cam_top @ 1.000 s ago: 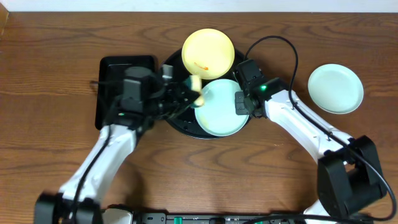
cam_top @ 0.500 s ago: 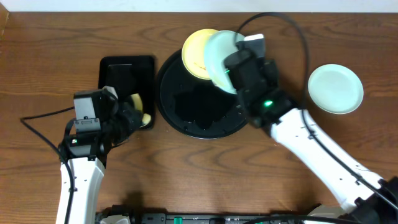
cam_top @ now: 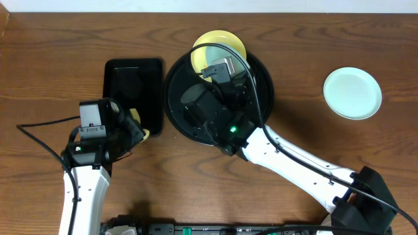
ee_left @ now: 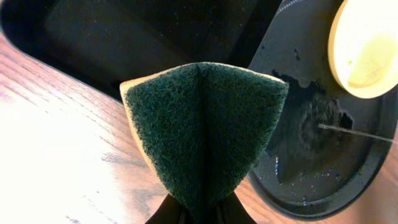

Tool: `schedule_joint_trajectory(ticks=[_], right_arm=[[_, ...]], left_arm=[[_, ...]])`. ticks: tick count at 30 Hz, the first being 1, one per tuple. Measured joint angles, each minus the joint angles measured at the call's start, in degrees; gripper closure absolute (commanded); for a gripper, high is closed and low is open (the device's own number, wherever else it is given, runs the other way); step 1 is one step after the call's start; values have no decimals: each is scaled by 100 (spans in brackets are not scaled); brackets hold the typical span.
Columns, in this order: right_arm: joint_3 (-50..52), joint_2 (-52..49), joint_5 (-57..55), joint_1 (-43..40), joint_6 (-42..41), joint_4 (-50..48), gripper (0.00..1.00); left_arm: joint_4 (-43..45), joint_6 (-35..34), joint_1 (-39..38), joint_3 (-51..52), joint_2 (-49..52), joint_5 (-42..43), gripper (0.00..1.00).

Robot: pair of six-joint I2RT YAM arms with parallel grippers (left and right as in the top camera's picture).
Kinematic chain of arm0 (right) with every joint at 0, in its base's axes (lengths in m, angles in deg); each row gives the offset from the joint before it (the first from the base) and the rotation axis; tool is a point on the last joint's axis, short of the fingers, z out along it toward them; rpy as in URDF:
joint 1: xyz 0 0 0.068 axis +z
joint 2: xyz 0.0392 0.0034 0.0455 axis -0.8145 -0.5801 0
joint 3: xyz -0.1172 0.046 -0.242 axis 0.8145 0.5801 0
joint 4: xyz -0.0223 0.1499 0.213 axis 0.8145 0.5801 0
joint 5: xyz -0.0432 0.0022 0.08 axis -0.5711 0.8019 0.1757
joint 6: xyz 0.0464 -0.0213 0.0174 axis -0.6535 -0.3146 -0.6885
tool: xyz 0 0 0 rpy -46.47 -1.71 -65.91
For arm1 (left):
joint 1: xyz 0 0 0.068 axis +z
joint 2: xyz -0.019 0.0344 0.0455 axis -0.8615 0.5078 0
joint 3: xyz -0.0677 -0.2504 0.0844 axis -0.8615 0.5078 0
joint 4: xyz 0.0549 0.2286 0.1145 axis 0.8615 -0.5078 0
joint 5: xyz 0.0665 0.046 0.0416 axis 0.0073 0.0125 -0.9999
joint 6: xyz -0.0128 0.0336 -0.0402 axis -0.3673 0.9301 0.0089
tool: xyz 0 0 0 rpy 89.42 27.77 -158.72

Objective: Clean dirty plates on tray and stack at the side
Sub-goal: 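Carry the pale green plate right and stack it on the other plate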

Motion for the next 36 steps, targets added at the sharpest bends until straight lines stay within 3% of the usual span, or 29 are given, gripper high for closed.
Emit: schedule_joint_trajectory(ticks=[16, 21, 27, 36], right_arm=[[0, 0, -107, 238, 4, 4, 99], [-2, 4, 378, -184, -68, 227, 99], [13, 398, 2111, -2048, -782, 1451, 99], [9, 616, 5949, -6319, -1482, 1967, 99]], left_arm=[[-116, 157, 0, 0, 0, -127, 92], [-151, 162, 0, 0, 0, -127, 92], [-199, 260, 0, 0, 0, -129, 92], [-201, 286, 0, 0, 0, -129, 92]])
